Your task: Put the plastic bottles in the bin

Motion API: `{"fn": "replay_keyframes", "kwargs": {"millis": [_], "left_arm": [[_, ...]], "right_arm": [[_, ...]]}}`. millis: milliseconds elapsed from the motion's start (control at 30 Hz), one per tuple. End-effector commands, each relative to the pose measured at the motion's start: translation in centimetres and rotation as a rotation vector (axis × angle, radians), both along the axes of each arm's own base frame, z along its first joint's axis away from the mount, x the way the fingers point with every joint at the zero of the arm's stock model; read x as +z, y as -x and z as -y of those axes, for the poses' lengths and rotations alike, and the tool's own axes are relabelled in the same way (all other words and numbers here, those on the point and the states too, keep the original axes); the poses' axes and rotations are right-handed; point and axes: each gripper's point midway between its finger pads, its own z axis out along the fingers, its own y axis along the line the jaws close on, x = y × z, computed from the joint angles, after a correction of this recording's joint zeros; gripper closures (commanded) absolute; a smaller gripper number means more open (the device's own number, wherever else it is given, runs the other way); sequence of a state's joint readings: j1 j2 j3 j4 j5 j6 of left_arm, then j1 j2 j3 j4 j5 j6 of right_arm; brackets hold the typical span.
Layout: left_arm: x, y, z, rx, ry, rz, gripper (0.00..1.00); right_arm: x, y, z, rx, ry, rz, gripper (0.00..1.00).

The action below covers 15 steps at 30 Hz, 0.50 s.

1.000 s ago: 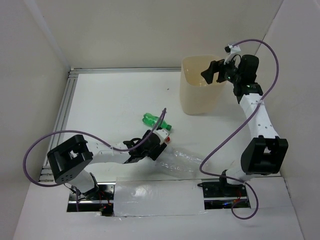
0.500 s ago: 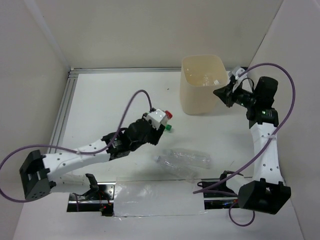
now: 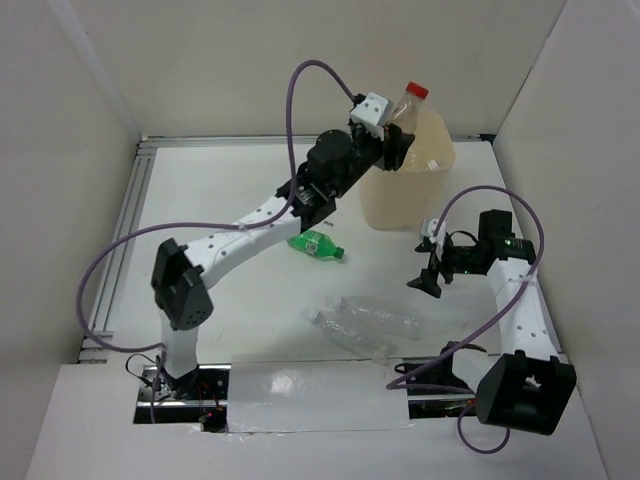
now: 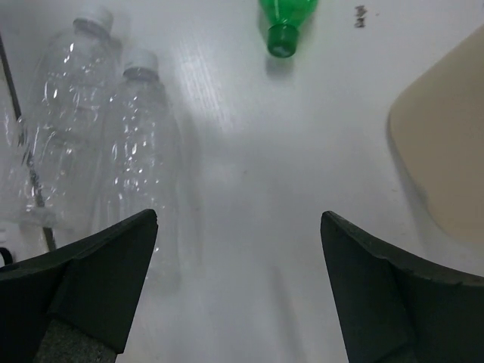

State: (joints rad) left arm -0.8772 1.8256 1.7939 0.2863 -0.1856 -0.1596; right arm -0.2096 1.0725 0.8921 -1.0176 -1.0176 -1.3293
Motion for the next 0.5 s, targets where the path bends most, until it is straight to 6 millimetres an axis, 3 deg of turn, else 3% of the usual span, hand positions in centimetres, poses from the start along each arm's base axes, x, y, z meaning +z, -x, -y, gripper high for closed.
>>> {"fn": "replay_keyframes", "kwargs": {"millis": [0, 67, 100, 133, 200, 233, 267, 367, 467], "left_arm": [[3.1, -4.6, 0.6, 0.037, 0.185, 0.036, 0.75], [2.2, -6.1, 1.8, 0.056, 0.191, 0.022, 0.63], [4.0, -7.0, 1.3, 0.084, 0.225, 0.045, 0.58], [0.8, -8.5, 2.9, 0.087, 0.184, 0.01, 0.56], [-0.9, -9.4, 3.6, 0.098, 0.164, -0.01, 0.49], [-0.6, -10.0, 3.4, 0.104, 0.176, -0.011, 0.33], [-2.4, -10.6, 4.0, 0.106, 0.154, -0.029, 0.24], [-2.9, -10.7, 4.3, 0.099, 0.139, -0.041, 0.02], [-2.0, -10.1, 4.4, 0.072, 0.144, -0.029, 0.0]], "right_arm": [[-0.6, 2.6, -0.5, 0.081, 0.058, 0.048, 0.05], [-1.1, 3.2, -0.8, 0.092, 0.059, 0.053, 0.05], [-1.0, 3.4, -0.9, 0.092, 0.062, 0.066, 0.03], [-0.9, 3.5, -0.9, 0.092, 0.064, 0.075, 0.02], [-1.2, 3.8, -0.9, 0.084, 0.062, 0.073, 0.01], [-1.2, 3.8, -0.9, 0.08, 0.058, 0.066, 0.01], [-1.1, 3.9, -1.2, 0.092, 0.05, 0.068, 0.01], [-1.1, 4.1, -1.4, 0.102, 0.044, 0.073, 0.01], [-2.1, 4.6, -1.8, 0.153, 0.044, 0.042, 0.01]]}}
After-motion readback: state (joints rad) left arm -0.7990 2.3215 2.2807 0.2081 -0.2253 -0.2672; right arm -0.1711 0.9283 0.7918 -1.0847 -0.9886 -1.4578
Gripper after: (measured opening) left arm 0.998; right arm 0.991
